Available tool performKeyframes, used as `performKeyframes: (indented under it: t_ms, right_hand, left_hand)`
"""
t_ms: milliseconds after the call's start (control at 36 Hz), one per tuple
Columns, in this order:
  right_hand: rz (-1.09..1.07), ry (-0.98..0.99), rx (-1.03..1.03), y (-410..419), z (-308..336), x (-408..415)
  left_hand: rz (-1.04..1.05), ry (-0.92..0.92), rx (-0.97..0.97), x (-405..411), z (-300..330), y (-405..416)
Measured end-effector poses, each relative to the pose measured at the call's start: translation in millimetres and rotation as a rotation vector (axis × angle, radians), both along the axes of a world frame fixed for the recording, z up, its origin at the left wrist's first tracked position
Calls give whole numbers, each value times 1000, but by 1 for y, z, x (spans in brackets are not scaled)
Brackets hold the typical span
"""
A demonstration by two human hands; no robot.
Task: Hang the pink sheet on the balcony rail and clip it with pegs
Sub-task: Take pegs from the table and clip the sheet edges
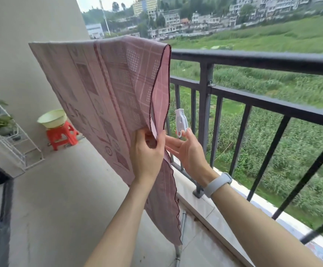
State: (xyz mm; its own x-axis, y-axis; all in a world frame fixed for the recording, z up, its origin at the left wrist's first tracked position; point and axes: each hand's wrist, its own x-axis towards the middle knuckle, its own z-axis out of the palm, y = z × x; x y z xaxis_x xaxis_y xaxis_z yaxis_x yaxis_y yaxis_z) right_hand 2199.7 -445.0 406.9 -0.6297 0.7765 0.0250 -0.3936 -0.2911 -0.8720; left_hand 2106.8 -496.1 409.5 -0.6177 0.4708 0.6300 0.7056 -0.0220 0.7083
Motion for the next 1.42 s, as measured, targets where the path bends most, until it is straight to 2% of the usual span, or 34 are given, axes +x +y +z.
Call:
performKeyframes:
  t_ms: [222,333,417,528,639,750,889,1000,1139,1222,1333,1417]
  right_hand:
    - [15,35,-54,-15,-13,-1]
    - [15,-16,-57,-9,-30,-2]
    - [-109,-39,-73,-4,-39,-1]
    - [-257,-19,35,1,-36,6]
    - [-251,39,110,10,-9,11]
    - [-271,110,218,14,27,13]
    - [-273,170,227,18,49,15]
    - [-260,190,182,21,52,14]
    - [-269,88,135,15,38,8]
    - [-312,15,69,15,17,10]
    - [-340,-62,-23,13,-10,18]
    - [-358,-170,27,11,-26,28]
  left_hand:
    - [246,175,-216,7,29,12]
    - [266,230,-121,-2,35,13]
    - [201,268,-93,-6,35,4]
    - [139,312,-111,-10,36,-6]
    - [95,217,-73,-6,50,-8]
    - [-10,171,153,1,80,-4]
    - [17,289,234,-8,91,-7]
    - [32,291,129,-17,72,-16]
    - [8,73,-145,-18,33,-24]
    - [16,12,-269,-11,13,-19]
    - [9,-18,-348,-7,-14,-12]
    - [76,-1,-358,-17,-21,-20]
